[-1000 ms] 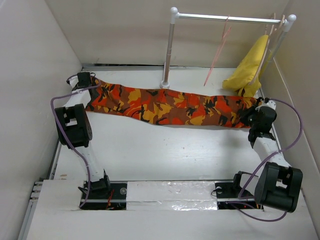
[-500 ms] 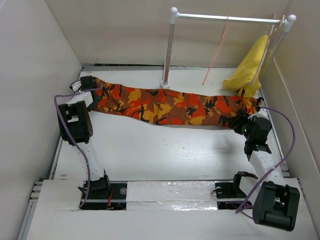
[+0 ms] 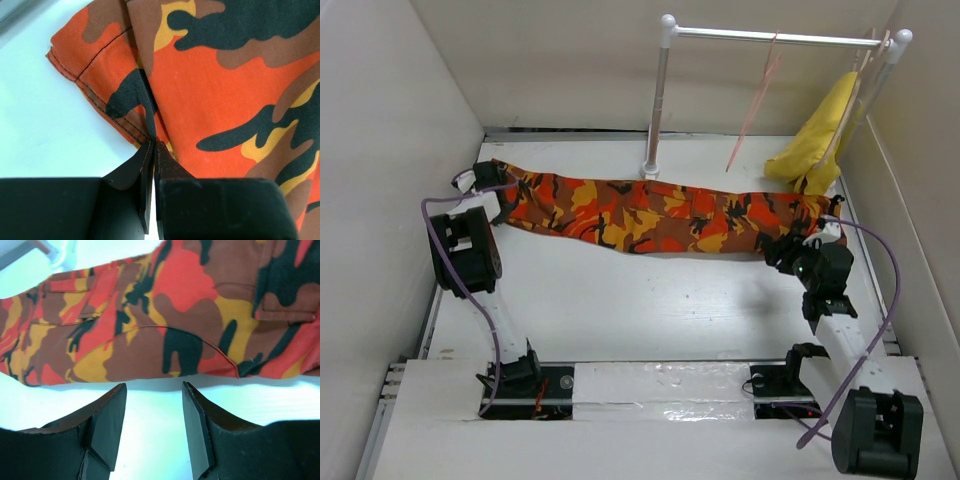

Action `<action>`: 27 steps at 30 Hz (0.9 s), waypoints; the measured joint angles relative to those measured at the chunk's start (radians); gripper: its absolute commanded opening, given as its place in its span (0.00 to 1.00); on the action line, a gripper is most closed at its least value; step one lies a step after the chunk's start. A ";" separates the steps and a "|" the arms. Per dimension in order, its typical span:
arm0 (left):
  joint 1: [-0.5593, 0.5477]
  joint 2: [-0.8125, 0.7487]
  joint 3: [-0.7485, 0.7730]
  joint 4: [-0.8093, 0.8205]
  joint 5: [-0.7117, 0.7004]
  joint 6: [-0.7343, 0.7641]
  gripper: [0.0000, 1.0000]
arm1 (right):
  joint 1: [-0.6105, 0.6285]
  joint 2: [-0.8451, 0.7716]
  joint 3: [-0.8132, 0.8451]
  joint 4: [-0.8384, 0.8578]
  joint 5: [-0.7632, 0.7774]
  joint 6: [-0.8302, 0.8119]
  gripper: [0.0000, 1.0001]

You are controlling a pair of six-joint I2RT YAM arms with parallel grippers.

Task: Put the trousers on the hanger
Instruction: Fold the trousers at the center of the board.

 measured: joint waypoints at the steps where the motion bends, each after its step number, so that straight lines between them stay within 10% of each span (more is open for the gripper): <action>1: 0.005 -0.021 -0.029 0.003 -0.005 0.002 0.00 | 0.008 -0.024 -0.004 -0.004 -0.002 -0.002 0.54; 5: 0.023 -0.140 -0.169 -0.041 -0.056 0.011 0.01 | 0.051 -0.098 -0.010 -0.036 -0.013 -0.008 0.54; 10: 0.037 -0.219 -0.202 -0.127 -0.087 0.049 0.57 | 0.111 -0.109 -0.011 -0.045 -0.019 -0.016 0.55; 17: 0.040 -0.284 -0.200 -0.131 -0.126 0.047 0.44 | 0.177 -0.114 -0.011 -0.061 -0.012 -0.047 0.51; 21: 0.045 -0.293 -0.191 -0.112 -0.145 0.028 0.38 | 0.237 -0.109 -0.011 -0.059 -0.003 -0.064 0.13; 27: 0.111 -0.237 -0.154 -0.086 -0.130 0.008 0.43 | 0.355 -0.103 -0.011 -0.050 0.042 -0.083 0.00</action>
